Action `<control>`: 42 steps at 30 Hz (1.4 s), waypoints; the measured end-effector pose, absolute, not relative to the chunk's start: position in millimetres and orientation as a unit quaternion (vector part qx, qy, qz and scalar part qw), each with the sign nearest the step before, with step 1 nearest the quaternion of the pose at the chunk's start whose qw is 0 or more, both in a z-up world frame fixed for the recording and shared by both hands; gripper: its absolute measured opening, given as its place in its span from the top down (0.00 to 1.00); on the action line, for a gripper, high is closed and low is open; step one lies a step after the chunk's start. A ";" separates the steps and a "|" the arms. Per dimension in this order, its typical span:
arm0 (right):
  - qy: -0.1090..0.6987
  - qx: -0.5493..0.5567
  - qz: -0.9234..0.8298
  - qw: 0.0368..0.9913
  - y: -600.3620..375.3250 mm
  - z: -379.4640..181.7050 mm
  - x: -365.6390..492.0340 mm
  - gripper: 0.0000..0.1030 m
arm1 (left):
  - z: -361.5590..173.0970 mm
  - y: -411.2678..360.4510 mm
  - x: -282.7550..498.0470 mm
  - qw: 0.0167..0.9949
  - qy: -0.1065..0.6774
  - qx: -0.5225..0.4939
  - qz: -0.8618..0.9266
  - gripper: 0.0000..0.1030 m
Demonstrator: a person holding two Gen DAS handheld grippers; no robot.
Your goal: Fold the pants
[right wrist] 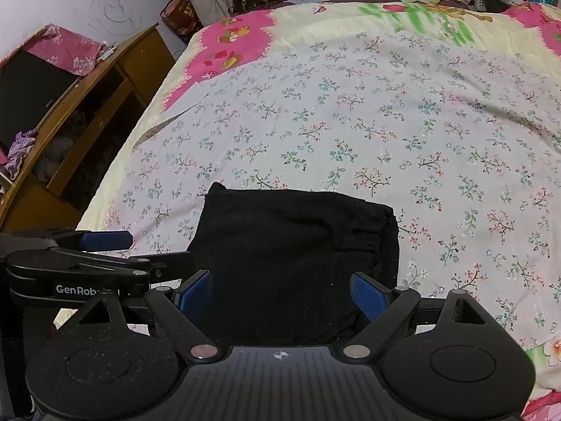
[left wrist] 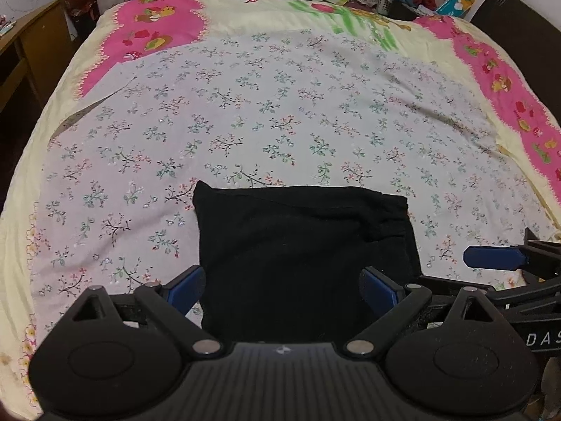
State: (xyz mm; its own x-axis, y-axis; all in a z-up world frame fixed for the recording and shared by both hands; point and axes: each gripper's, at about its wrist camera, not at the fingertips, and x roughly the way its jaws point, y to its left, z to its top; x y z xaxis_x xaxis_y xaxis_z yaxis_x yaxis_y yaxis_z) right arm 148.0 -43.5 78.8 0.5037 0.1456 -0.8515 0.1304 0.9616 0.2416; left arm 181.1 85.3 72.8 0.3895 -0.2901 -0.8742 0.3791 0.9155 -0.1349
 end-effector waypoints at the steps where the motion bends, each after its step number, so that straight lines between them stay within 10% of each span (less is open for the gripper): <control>1: 0.499 0.139 0.005 0.855 -44.0 78.4 148.4 0.26 | 72.5 85.3 181.3 0.832 0.517 0.044 -0.200 0.01; 42: 0.470 0.134 0.008 0.872 -40.5 98.3 151.8 0.25 | 113.4 86.0 176.9 0.876 0.441 0.074 -0.181 0.02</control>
State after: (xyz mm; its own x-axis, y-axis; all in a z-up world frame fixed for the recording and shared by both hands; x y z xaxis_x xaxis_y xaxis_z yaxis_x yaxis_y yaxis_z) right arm 151.8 -40.5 98.4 0.5577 0.1412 -0.8179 0.1117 0.9637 0.2426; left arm 176.9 86.0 113.4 0.5463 -0.2508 -0.7992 0.3820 0.9237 -0.0288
